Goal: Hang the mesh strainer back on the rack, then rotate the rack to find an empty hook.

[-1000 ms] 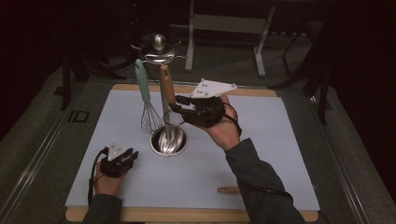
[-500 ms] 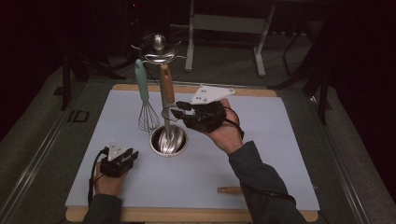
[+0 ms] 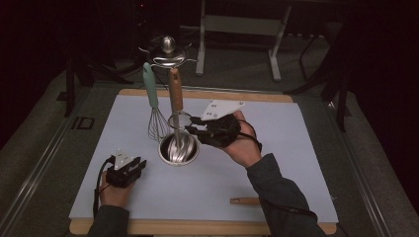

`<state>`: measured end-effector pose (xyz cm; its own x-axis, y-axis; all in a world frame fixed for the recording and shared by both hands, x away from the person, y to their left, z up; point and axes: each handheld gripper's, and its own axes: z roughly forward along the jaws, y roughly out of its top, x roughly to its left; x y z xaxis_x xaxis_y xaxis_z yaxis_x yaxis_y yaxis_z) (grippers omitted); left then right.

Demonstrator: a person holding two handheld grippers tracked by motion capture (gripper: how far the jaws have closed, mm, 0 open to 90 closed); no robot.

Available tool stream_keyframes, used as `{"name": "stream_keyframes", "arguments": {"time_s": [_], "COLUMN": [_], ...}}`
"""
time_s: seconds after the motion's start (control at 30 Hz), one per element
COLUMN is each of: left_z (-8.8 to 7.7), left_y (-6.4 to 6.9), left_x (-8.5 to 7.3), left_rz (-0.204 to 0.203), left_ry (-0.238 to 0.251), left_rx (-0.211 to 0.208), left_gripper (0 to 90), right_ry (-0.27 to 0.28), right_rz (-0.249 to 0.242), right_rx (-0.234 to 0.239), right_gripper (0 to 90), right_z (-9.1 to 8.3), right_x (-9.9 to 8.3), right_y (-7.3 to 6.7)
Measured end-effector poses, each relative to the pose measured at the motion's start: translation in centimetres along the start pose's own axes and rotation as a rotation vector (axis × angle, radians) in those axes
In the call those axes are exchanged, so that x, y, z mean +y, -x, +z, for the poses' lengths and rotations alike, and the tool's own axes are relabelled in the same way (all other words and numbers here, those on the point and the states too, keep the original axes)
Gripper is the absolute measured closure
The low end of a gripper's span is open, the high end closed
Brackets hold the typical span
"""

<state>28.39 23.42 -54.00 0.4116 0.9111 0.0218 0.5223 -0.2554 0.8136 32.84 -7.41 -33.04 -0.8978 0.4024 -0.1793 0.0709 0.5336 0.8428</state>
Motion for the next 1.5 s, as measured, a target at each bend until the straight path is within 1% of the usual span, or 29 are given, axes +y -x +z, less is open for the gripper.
{"name": "stream_keyframes", "arguments": {"time_s": [0.17,0.27,0.4,0.5,0.57,0.7,0.93,1.0,1.1,1.3,1.4,1.43,1.5], "left_z": [0.0,0.0,0.0,0.0,0.0,0.0,0.0,0.0,-0.1,-0.3,-0.4,-0.5,-0.7], "left_y": [0.0,0.0,0.0,0.0,0.0,0.0,0.0,0.0,0.0,-0.3,-0.3,-0.3,-0.1], "left_x": [0.0,0.0,0.0,0.0,0.0,0.0,0.0,0.0,0.0,-0.1,-0.1,-0.1,0.0], "left_rz": [-0.002,-0.002,-0.002,0.0,-0.001,-0.004,-0.009,-0.008,-0.01,-0.037,-0.04,-0.041,-0.038], "left_ry": [0.002,0.003,0.001,0.001,0.003,0.006,0.008,0.008,0.008,0.034,0.047,0.054,0.082], "left_rx": [0.0,0.0,-0.001,0.003,0.003,0.004,0.005,0.005,0.006,0.004,0.008,0.009,0.015], "left_gripper": [70.6,70.6,70.6,70.6,70.6,71.2,71.3,71.3,71.4,76.1,78.9,79.5,81.1], "right_ry": [-0.018,-0.017,-0.023,-0.025,-0.033,-0.05,-0.06,-0.062,-0.069,-0.087,-0.096,-0.099,-0.105], "right_rz": [0.001,0.001,0.021,0.03,0.03,0.045,0.071,0.071,0.093,0.121,0.139,0.144,0.155], "right_rx": [0.0,-0.001,0.001,0.003,0.002,0.004,0.004,0.004,0.004,0.006,0.002,0.001,-0.003], "right_gripper": [68.6,68.6,68.5,68.4,68.4,68.3,68.1,68.2,68.1,67.6,67.5,67.4,67.2], "right_z": [0.0,0.0,-0.3,-0.3,-0.3,-0.2,-0.2,-0.2,-0.1,-0.1,-0.1,-0.1,-0.2], "right_x": [-0.6,-0.7,-1.8,-2.1,-2.5,-3.3,-4.7,-4.8,-5.7,-7.2,-8.1,-8.3,-8.7], "right_y": [0.0,0.1,0.5,0.6,0.7,0.8,1.2,1.2,1.4,1.7,2.0,2.0,2.1]}}
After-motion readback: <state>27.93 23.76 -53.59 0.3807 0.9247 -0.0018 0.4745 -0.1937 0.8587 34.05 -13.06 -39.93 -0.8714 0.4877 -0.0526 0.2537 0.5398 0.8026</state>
